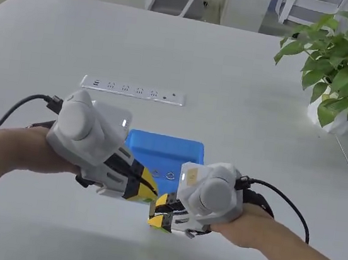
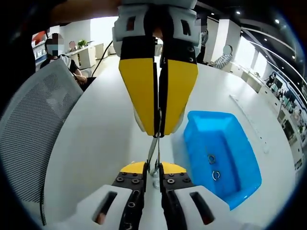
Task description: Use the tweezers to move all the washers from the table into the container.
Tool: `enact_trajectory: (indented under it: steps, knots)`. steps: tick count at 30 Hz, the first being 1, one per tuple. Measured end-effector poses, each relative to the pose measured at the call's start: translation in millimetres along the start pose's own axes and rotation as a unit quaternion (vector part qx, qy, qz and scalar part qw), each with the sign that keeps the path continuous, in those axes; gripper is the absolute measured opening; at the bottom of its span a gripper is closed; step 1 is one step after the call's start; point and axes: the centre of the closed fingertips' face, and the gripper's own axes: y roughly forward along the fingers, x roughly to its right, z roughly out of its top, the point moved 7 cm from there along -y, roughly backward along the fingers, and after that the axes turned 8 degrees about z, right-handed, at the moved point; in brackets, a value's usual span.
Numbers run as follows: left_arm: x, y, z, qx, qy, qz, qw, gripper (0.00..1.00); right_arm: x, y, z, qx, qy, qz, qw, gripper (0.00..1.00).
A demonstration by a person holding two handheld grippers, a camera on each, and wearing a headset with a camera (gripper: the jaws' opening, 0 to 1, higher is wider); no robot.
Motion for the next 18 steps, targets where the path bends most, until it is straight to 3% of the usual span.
enact_trajectory:
  steps: [18]
  knots:
    - [1.1,0.5,-1.6,-0.008,-0.009,0.001,0.9999,0.05,-0.8,1.2,-0.7,0.009,0.021,-0.002,0.9997,0.08]
